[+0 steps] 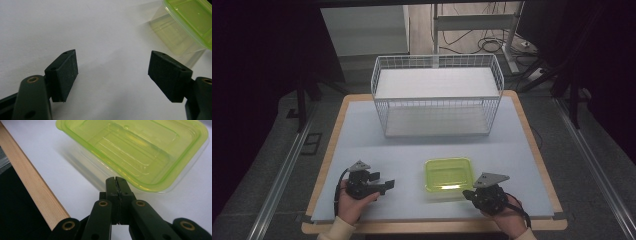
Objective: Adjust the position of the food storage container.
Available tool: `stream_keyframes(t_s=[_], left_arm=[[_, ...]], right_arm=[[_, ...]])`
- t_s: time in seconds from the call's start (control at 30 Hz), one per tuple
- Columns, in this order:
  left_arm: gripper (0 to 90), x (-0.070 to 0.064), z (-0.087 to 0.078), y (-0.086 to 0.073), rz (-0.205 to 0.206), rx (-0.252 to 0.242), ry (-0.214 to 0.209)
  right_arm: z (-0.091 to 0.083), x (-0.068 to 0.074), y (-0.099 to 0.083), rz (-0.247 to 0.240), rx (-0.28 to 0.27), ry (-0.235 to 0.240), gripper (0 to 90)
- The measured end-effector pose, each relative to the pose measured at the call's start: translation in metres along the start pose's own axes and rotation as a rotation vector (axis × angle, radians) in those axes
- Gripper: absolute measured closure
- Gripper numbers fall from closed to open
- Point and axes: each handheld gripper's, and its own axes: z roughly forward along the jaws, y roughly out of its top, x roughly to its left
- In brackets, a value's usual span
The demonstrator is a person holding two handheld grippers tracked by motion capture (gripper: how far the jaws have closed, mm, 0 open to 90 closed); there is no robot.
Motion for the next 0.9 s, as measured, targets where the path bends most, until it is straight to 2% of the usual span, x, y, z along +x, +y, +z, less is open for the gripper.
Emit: stream_keyframes(t_s=[0.13,0.2,0.23,0.27,0.3,0.4,0.47,0.57,0.6,0.63,0.67,0.7,0.73,0.77,0.9], left_arm=[[23.6,0.0,0.0,0.0,-0.002,-0.002,0.0],[23.6,0.0,0.0,0.0,-0.004,-0.003,-0.002],[23.6,0.0,-0.001,0.0,-0.004,-0.003,-0.002],[23.6,-0.001,-0.001,0.001,-0.002,-0.003,0.001],[23.6,-0.001,-0.001,0.001,-0.001,-0.006,0.0],[23.5,-0.002,-0.002,0.002,0.003,-0.008,-0.004],[23.3,-0.003,-0.002,0.002,0.002,-0.005,-0.011],[23.2,-0.005,-0.001,0.003,0.006,0.001,-0.015],[23.1,-0.005,-0.001,0.003,0.006,0.001,-0.015],[23.2,-0.005,-0.001,0.003,0.006,0.0,-0.015],[23.1,-0.005,-0.001,0.003,0.006,0.0,-0.015],[23.1,-0.004,-0.001,0.003,0.003,0.0,-0.014],[23.1,-0.004,-0.001,0.003,0.003,0.0,-0.014],[23.1,-0.004,-0.001,0.003,0.002,0.0,-0.015],[22.8,-0.005,-0.001,0.003,-0.005,-0.002,-0.025]], right_arm=[[-0.006,0.005,0.004,-0.007,-0.033,0.035,89.7],[-0.008,0.005,0.006,-0.01,-0.049,0.038,89.7],[-0.014,0.003,0.009,0.004,-0.087,0.037,89.7],[-0.014,0.003,0.009,0.004,-0.087,0.037,89.7],[-0.021,-0.003,0.011,0.023,-0.125,0.027,89.7],[-0.029,-0.012,0.011,0.056,-0.161,0.006,89.6],[-0.038,-0.03,0.009,0.114,-0.2,-0.026,89.1],[-0.044,-0.05,0.003,0.168,-0.211,-0.074,88.8],[-0.044,-0.05,0.003,0.168,-0.211,-0.074,88.8],[-0.046,-0.064,-0.005,0.218,-0.207,-0.094,88.8],[-0.046,-0.064,-0.005,0.218,-0.207,-0.094,88.8],[-0.046,-0.073,-0.011,0.246,-0.201,-0.108,88.8],[-0.046,-0.073,-0.011,0.246,-0.201,-0.108,88.8],[-0.045,-0.079,-0.016,0.273,-0.189,-0.116,88.8],[-0.044,-0.084,-0.019,0.297,-0.185,-0.108,87.7]])
